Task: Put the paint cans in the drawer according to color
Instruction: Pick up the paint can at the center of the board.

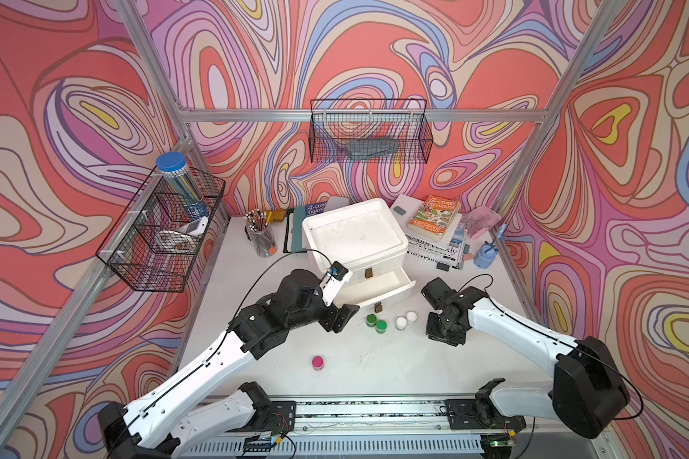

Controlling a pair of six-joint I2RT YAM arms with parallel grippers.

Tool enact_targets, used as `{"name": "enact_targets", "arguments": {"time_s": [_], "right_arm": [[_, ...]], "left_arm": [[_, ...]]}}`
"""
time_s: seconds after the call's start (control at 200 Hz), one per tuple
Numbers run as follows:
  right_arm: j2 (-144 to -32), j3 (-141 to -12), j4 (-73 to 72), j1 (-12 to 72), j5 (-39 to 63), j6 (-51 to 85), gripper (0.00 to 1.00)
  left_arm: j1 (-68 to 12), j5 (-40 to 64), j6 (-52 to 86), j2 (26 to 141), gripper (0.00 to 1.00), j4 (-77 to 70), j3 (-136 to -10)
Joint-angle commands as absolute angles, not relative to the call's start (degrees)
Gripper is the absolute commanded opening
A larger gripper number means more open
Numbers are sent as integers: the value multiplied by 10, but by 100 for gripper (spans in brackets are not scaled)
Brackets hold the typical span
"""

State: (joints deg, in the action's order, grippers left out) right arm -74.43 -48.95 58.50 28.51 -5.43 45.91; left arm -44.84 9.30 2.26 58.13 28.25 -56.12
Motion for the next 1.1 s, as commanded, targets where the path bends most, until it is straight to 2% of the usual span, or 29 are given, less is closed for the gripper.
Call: {"name": "enact_targets", "arguments": {"time_s": [0.0, 0.361, 0.746, 1.097], "right_arm": [[-719, -520, 635, 282, -105, 448, 15], [-701, -526, 633, 276, -108, 459, 15], [-682, -538, 644, 261, -117, 452, 15], [-670, -572, 648, 256, -118, 425, 15]], "left_arm": [[-460, 93, -37, 628, 81, 334, -592], [-461, 75, -70, 778, 75, 427, -684], [-462, 108, -75, 835, 59, 431, -693], [-486, 183, -96, 838, 50, 447, -681]]}}
